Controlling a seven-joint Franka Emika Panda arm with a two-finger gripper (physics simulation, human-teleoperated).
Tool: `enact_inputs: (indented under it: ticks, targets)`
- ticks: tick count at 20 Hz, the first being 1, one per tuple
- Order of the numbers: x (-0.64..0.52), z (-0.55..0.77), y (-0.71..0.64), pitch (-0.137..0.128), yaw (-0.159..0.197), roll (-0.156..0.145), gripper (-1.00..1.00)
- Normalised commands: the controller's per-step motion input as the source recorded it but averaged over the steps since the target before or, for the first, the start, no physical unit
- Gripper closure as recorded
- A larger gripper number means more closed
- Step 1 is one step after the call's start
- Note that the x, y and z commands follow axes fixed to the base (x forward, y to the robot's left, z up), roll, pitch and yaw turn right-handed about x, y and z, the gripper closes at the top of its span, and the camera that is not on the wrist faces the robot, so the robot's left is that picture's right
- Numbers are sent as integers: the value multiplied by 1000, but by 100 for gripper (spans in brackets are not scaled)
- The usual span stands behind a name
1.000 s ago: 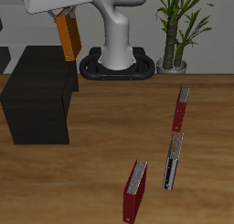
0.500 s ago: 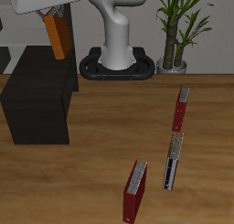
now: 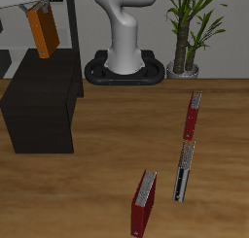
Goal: Place the orange book upright on top of the shelf
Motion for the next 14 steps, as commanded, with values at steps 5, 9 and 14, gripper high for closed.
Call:
enact_inputs:
  ticks: [5,9,14]
  targets:
    - [103,73,-407,-12,-30,-38,100]
    - [123,-105,-143,14,-35,20,100]
    - [60,-186,108,43,-30,60,100]
